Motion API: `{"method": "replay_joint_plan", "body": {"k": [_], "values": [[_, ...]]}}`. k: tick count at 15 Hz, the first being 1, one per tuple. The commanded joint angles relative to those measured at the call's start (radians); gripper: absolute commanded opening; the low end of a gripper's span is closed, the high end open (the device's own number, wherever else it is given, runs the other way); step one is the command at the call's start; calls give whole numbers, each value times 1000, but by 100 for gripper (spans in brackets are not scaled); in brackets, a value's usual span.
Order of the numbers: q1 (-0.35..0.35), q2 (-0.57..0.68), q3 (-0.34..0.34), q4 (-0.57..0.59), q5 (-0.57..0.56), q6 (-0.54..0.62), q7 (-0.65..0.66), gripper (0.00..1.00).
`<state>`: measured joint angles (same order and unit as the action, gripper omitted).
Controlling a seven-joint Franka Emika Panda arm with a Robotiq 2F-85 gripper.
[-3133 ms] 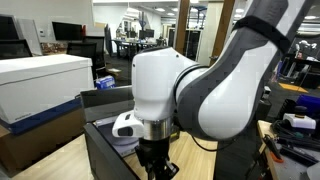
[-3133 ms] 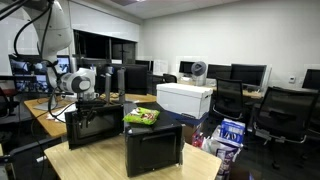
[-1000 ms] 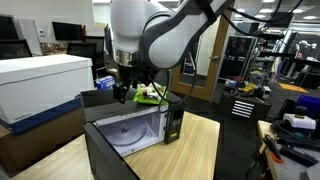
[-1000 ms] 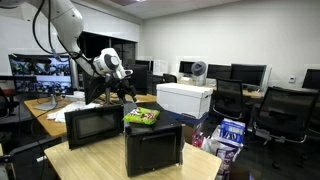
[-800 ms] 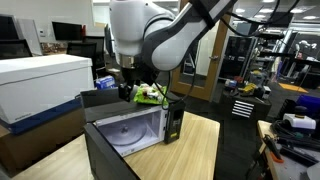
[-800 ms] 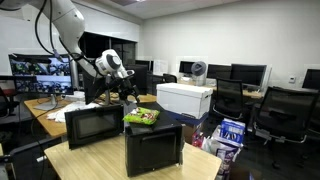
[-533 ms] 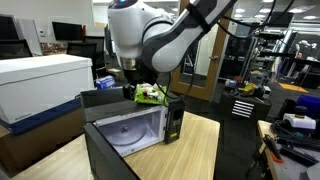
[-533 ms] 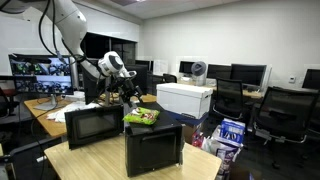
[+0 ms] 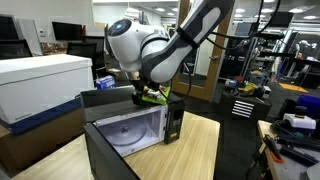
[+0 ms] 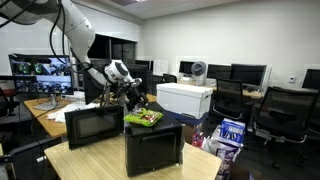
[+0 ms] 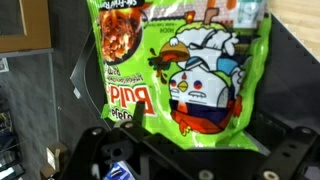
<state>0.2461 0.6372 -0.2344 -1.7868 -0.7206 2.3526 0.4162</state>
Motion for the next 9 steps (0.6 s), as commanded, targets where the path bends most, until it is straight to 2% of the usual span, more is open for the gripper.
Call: {"method": "replay_joint_plan", "body": {"k": [1,2,3,9], "values": [[-31,45,32,55,-4,-80,-34,100],[-30,52,32,65,-9,-93,-25,75],[-25,59,30,71,-20,-103,-13,73],[-23,54,61,69,-44,-141,-22,32]]}}
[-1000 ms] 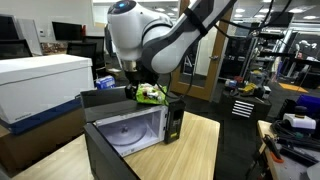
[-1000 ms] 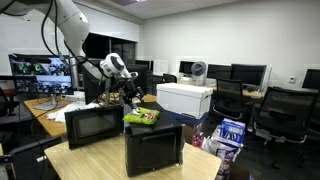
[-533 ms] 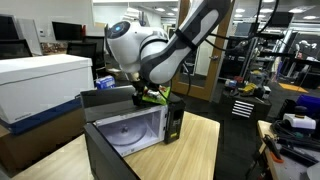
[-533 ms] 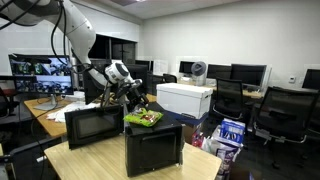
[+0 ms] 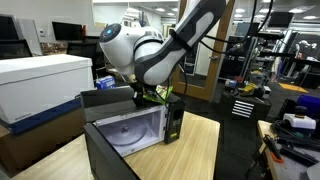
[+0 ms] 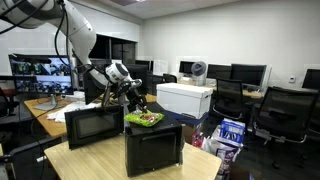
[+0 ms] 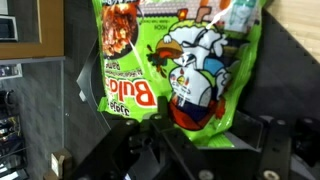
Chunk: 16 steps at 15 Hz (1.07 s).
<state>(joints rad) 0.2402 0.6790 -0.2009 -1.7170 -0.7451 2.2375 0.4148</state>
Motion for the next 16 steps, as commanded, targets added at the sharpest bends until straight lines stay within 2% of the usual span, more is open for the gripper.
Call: {"method": "replay_joint_plan", "body": {"k": [1,2,4,8,16], "values": [[-20,12,34,2,-23,-37,-24,27],[-25,12,41,0,-19,-40,-26,27],[-26,-2,56,-13,-16,-47,-32,15],[-16,-41,72,-86,-84,-22,-35,12],[-47,-164,149,-267,-246,42,-153,12]]}}
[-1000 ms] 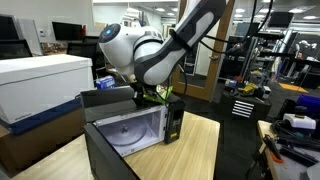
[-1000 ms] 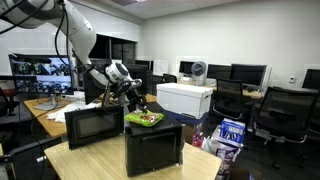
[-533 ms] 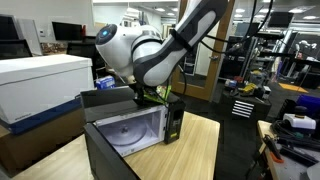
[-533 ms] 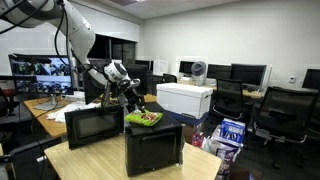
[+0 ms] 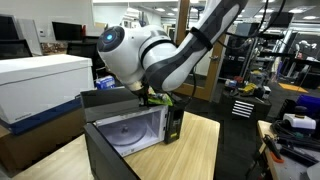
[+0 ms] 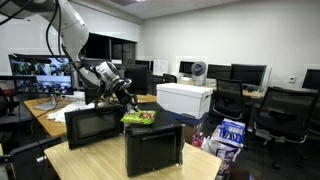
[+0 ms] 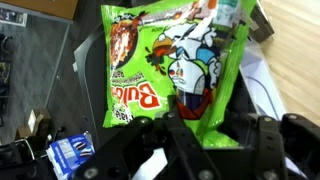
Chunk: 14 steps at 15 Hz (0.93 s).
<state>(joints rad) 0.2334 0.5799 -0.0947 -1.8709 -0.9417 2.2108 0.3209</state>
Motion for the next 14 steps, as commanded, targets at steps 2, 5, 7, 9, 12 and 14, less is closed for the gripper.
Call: {"method": "replay_joint_plan", "body": {"k": [2,5,7,9,12,14], "values": [[-54,-101,58,-162,-85,91,-83,12],[-70,-158,76,-243,-138,118,-105,12],[-87,-208,97,-303,-144,131,-156,12],[-99,-262,114,-361,-144,147,-196,12],[-117,-337,143,-451,-121,173,-296,12],[-123,-383,155,-505,-125,201,-336,12]]}}
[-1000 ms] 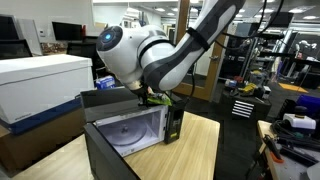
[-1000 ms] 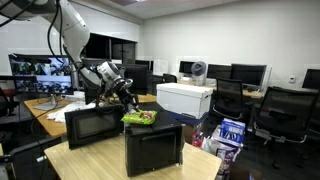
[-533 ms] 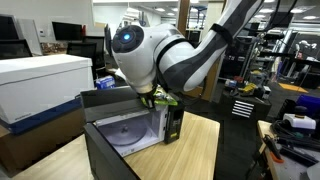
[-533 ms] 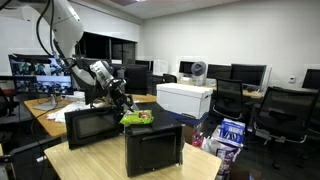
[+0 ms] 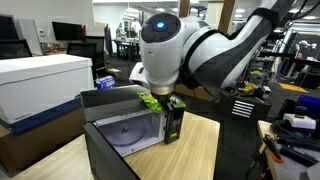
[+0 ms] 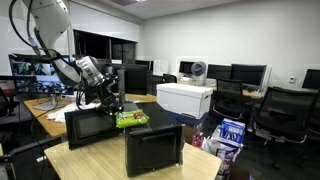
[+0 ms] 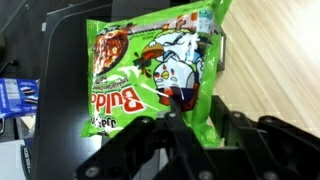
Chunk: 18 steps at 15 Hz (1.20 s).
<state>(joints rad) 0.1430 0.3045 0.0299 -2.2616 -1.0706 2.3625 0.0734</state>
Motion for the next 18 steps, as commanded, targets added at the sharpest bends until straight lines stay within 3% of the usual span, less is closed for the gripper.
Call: {"method": "replay_joint_plan", "body": {"k": [1,10,11,13,18], "values": [[-34,-128,37,-139,4,62,-108,12],[-29,-204,54,-230,-22,122,-210,14],[-27,-193,47,-214,-55,123,-161,50],[-27,-178,43,-199,-80,126,-114,47],[-16,-154,58,-194,7,34,-68,79]]}}
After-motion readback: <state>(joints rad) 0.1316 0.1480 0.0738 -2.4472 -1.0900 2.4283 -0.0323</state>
